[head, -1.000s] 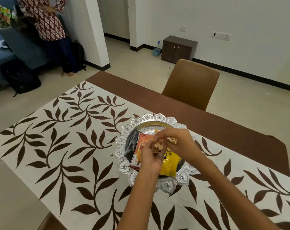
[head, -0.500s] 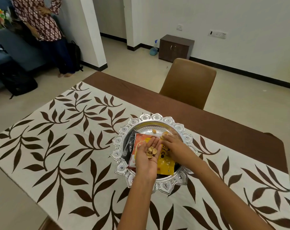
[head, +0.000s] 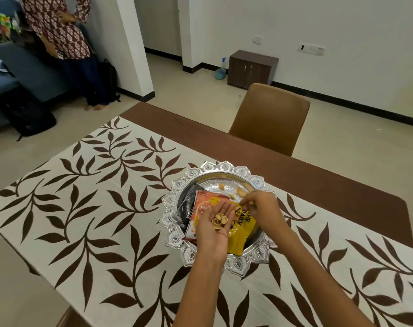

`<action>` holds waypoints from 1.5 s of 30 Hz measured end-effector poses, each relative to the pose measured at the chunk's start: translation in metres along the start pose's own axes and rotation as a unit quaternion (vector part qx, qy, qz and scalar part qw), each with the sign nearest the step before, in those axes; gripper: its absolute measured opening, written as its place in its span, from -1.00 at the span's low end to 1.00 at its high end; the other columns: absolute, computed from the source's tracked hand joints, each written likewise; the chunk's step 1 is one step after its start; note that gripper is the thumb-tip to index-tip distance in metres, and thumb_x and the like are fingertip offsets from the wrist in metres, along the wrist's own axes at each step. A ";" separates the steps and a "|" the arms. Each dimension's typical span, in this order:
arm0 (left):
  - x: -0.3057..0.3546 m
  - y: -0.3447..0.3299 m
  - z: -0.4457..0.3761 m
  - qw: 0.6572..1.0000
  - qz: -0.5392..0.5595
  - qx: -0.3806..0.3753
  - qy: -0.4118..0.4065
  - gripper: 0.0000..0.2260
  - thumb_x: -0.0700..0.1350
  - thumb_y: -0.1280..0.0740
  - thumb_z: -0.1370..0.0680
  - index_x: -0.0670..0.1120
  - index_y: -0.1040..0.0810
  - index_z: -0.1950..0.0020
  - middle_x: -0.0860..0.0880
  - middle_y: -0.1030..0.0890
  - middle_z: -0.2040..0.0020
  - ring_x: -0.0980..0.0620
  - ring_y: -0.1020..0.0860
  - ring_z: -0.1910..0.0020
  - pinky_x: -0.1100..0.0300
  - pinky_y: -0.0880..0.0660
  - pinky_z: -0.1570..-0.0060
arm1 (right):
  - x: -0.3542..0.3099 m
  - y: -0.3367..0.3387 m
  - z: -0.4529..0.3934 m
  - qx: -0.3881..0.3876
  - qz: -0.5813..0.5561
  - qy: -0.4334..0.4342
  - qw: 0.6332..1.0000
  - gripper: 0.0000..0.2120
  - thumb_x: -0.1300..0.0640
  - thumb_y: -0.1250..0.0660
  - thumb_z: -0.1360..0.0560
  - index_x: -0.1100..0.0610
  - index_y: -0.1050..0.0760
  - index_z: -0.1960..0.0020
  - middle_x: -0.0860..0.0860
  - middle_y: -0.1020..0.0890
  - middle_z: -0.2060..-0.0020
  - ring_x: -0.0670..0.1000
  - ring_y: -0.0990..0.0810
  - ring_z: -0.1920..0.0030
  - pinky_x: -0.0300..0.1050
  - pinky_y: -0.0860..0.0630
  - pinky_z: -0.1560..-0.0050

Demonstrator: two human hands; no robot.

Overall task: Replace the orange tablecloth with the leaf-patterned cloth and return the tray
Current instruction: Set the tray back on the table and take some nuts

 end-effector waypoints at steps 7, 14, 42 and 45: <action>-0.005 0.000 0.001 0.999 -0.022 0.037 -0.007 -0.75 -0.17 -0.14 -0.64 -0.23 -0.51 0.14 -0.14 -0.60 0.28 -0.04 -0.57 0.18 0.16 -0.61 0.27 | -0.057 0.017 0.028 -0.010 -0.165 0.060 0.985 -0.78 0.38 -0.42 -0.35 0.08 -0.68 0.18 -0.05 -0.67 0.22 -0.10 -0.61 0.14 -0.16 -0.57 0.12; -0.008 -0.009 0.000 0.999 0.035 0.019 0.021 -0.81 -0.22 -0.17 -0.62 -0.27 -0.49 0.11 -0.20 -0.54 0.22 -0.03 -0.57 0.25 0.16 -0.61 0.39 | -0.066 0.023 0.029 0.008 -0.189 0.063 0.980 -0.76 0.39 -0.39 -0.35 0.06 -0.65 0.18 -0.07 -0.67 0.26 -0.11 -0.63 0.17 -0.10 -0.59 0.13; 0.005 0.007 0.000 0.999 0.017 -0.013 0.025 -0.75 -0.21 -0.14 -0.63 -0.38 -0.48 -0.11 -0.33 -0.58 -0.08 -0.21 -0.54 -0.15 0.04 -0.57 0.08 | 0.003 -0.015 0.000 0.024 -0.014 0.036 0.999 -0.80 0.35 -0.34 -0.44 0.13 -0.68 0.10 0.06 -0.68 0.17 0.04 -0.62 0.16 -0.11 -0.53 0.10; 0.002 0.008 -0.001 0.999 0.011 -0.007 0.032 -0.76 -0.21 -0.13 -0.63 -0.37 -0.50 -0.06 -0.33 -0.58 -0.07 -0.19 -0.56 -0.12 0.07 -0.57 0.08 | -0.011 0.001 -0.005 0.054 -0.089 0.041 0.994 -0.87 0.36 -0.40 -0.41 0.18 -0.68 0.13 0.04 -0.70 0.21 -0.14 -0.62 0.23 -0.26 -0.55 0.09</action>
Point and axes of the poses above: each hand's wrist, its own z-axis away from the middle knuckle, its own y-axis out of the back of the hand, x = y × z, the point moved 6 cm from there along -z, towards the middle knuckle
